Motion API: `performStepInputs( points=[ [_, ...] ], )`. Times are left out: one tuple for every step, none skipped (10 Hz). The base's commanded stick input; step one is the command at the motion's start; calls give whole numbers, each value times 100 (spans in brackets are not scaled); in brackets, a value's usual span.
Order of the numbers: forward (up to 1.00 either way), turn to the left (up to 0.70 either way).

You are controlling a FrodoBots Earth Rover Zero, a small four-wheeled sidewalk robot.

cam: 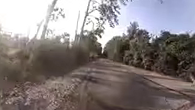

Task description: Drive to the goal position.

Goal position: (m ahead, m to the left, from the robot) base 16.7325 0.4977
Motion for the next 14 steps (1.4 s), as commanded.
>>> performStepInputs(
  points=[
    [70, 0],
    [70, 0],
    [70, 0],
    [70, 0],
    [70, 0],
    [70, 0],
    [70, 0],
    [70, 0],
    [70, 0],
    [70, -19],
    [70, -21],
    [70, -15],
    [70, -9],
    [70, -4]
  ],
)
